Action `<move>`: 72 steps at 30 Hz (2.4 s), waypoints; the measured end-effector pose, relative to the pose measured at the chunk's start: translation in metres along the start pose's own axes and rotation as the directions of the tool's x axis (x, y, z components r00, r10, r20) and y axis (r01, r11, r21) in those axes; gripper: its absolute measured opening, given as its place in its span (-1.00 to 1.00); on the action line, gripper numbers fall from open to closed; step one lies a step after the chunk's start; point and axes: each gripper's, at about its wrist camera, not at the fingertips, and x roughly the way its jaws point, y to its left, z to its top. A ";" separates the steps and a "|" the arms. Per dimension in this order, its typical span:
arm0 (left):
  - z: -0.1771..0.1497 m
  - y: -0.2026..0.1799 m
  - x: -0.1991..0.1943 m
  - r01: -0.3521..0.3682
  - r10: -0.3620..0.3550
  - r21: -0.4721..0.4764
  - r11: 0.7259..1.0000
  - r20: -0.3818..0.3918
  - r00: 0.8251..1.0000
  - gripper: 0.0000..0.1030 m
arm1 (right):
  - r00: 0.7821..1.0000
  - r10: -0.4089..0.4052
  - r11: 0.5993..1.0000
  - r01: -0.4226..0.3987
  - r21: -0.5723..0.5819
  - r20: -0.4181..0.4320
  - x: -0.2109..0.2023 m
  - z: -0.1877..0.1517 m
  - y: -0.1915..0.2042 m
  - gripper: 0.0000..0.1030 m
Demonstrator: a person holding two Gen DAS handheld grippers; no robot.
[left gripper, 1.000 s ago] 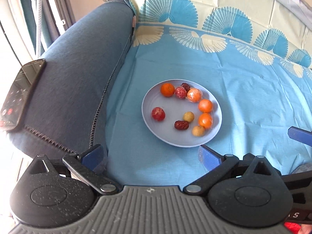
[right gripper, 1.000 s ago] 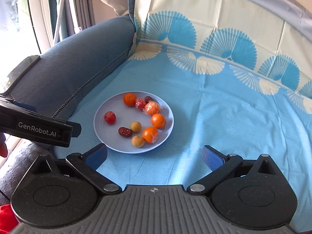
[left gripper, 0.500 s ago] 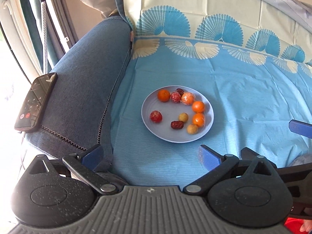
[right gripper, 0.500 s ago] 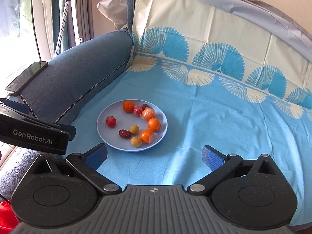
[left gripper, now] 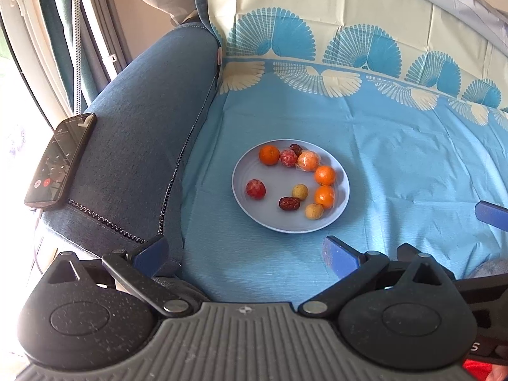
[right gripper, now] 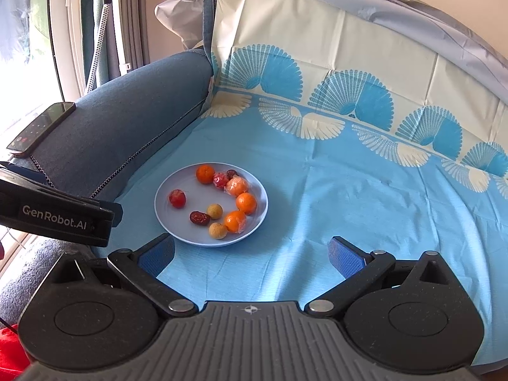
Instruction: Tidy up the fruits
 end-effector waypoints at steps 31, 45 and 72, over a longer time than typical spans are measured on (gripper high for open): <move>-0.001 0.003 0.005 -0.018 0.018 0.005 1.000 -0.030 0.999 0.99 | 1.000 0.001 1.000 -0.001 -0.003 0.005 0.000 -0.001 0.003 0.99; 0.000 0.003 0.006 -0.016 0.017 0.006 1.000 -0.032 0.999 0.99 | 1.000 0.000 1.000 0.000 -0.002 0.004 0.001 0.000 0.004 0.99; 0.001 0.006 0.010 -0.009 0.008 -0.009 1.000 -0.054 0.998 0.99 | 1.000 0.007 1.000 -0.007 -0.011 0.004 0.002 0.002 0.007 0.99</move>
